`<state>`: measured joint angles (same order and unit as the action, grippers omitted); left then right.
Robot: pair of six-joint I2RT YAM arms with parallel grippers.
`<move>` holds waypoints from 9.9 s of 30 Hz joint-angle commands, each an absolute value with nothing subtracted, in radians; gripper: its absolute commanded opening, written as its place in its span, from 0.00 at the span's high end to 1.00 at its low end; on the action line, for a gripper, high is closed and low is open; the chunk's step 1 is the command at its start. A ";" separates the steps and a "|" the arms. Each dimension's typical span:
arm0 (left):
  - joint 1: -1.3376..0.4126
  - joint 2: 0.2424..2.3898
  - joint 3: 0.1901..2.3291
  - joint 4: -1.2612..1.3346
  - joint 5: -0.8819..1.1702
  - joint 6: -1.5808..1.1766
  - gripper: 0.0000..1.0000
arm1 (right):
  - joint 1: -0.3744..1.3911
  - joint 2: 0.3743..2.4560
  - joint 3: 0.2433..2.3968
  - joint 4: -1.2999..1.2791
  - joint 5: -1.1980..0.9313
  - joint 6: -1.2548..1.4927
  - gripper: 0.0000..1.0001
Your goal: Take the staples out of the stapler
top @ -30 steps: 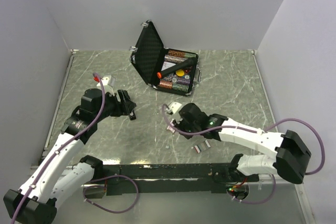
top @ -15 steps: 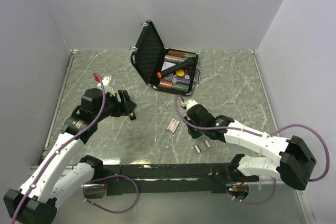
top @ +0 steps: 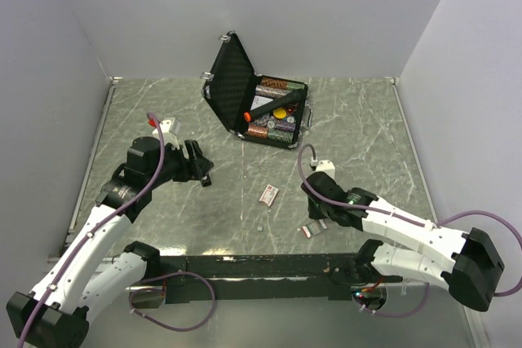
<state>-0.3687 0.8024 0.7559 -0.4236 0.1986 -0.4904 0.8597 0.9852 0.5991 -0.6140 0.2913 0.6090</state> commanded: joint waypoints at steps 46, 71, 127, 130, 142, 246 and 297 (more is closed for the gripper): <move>-0.356 0.802 0.750 -0.387 0.225 -0.480 0.29 | 0.862 0.999 0.489 -0.609 0.265 0.756 0.84; -0.353 0.805 0.750 -0.385 0.233 -0.479 0.28 | 0.880 1.017 0.497 -0.624 0.272 0.772 0.71; -0.337 0.718 0.739 -0.382 0.187 -0.491 0.25 | 1.123 1.493 0.769 -0.156 -0.186 -0.273 0.45; -0.336 0.719 0.738 -0.380 0.190 -0.489 0.25 | 1.121 1.503 0.765 -0.144 -0.187 -0.272 0.45; -0.337 0.729 0.738 -0.376 0.198 -0.489 0.25 | 1.109 1.522 0.741 -0.117 -0.175 -0.230 0.49; -0.334 0.752 0.738 -0.376 0.229 -0.483 0.25 | 0.948 1.081 0.529 -0.635 0.293 0.782 0.78; -0.469 0.952 0.752 -0.275 0.276 -0.567 0.31 | 0.898 0.977 0.727 -0.871 0.454 0.755 0.43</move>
<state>-0.3878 0.9085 0.7334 -0.3443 0.3122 -0.5152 0.9325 1.0122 0.7170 -0.8234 0.4362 0.7467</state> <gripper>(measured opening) 0.698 0.568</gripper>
